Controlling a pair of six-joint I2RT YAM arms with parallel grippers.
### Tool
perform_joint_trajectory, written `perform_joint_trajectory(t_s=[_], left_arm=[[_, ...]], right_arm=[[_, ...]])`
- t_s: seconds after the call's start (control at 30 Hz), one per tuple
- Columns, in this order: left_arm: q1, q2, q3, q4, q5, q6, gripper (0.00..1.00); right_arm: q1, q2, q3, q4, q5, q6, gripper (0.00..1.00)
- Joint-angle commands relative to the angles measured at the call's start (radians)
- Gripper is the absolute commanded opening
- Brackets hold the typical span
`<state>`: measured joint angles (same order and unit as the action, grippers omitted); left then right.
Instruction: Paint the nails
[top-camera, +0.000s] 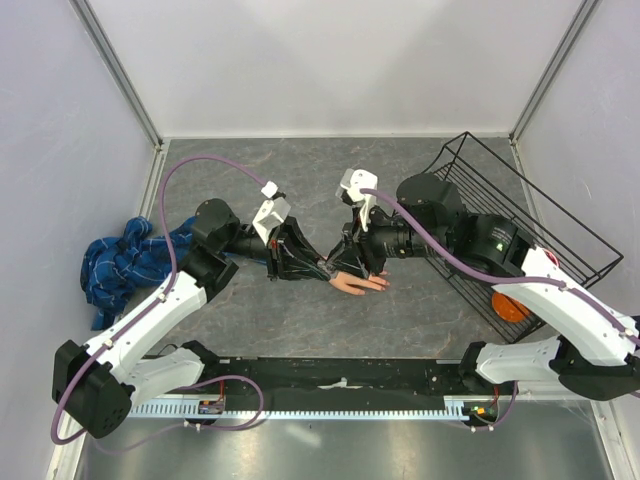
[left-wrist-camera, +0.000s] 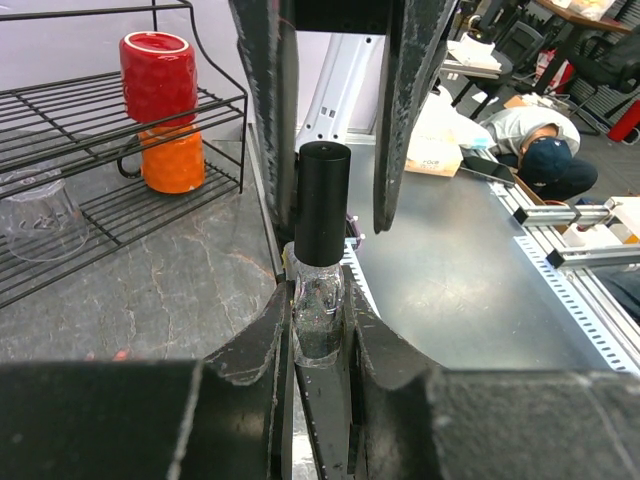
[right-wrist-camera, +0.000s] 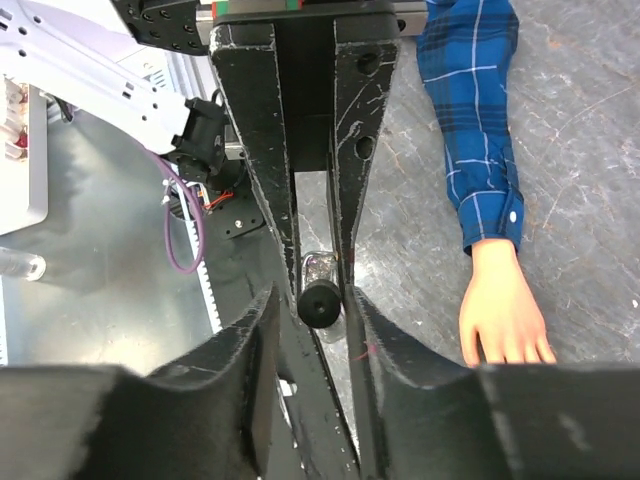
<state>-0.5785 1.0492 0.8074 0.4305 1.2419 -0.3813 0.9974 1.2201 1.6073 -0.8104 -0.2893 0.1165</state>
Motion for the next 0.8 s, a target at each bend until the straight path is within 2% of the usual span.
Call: perform_joint_trajectory(t_s=[0.0,0.17,0.2,0.23,0.37,0.4,0.43,0.47,0.53,0.57,0.6,0.63,0.67,0.7,0.77], left_arm=[[-0.003,0.005,0.032,0.047,0.007,-0.027,0.02],[-0.003,-0.008,0.050,-0.071,-0.088,0.064,0.02],[-0.003,-0.012,0.055,-0.099,-0.108,0.083,0.02],[-0.003,-0.014,0.059,-0.142,-0.158,0.119,0.02],[-0.003,-0.046,0.064,-0.234,-0.330,0.196,0.02],[-0.003,-0.055,0.064,-0.249,-0.373,0.211,0.02],[-0.003,-0.064,0.062,-0.269,-0.485,0.240,0.02],[-0.004,-0.078,0.055,-0.297,-0.549,0.252,0.02],[-0.003,-0.127,0.041,-0.309,-0.721,0.287,0.02],[-0.004,-0.144,0.023,-0.299,-0.755,0.297,0.02],[-0.003,-0.173,0.013,-0.289,-0.783,0.305,0.02],[-0.003,-0.184,0.006,-0.280,-0.783,0.306,0.02],[-0.003,-0.192,-0.008,-0.270,-0.782,0.308,0.02],[-0.003,-0.192,-0.010,-0.262,-0.774,0.311,0.02],[-0.003,-0.183,-0.004,-0.266,-0.763,0.312,0.02]], right_arm=[[-0.003,0.007,0.019,0.039,-0.031,-0.009,0.36],[-0.003,0.012,-0.033,0.056,-0.002,0.009,0.17],[-0.003,0.018,-0.044,0.062,0.005,0.017,0.07],[-0.003,0.024,-0.064,0.066,0.015,0.025,0.02],[0.004,0.038,-0.124,0.132,0.056,0.093,0.00],[0.013,0.029,-0.138,0.151,0.105,0.135,0.00],[0.036,0.019,-0.170,0.175,0.164,0.176,0.00],[0.047,0.009,-0.188,0.225,0.314,0.222,0.00],[0.096,-0.028,-0.262,0.279,0.506,0.449,0.00],[0.127,-0.039,-0.286,0.292,0.714,0.525,0.00],[0.168,-0.036,-0.302,0.301,0.799,0.607,0.00],[0.267,-0.013,-0.290,0.312,0.882,0.655,0.00],[0.305,0.019,-0.256,0.289,1.003,0.669,0.00],[0.355,0.101,-0.215,0.269,1.039,0.667,0.00],[0.372,0.174,-0.095,0.217,1.070,0.621,0.00]])
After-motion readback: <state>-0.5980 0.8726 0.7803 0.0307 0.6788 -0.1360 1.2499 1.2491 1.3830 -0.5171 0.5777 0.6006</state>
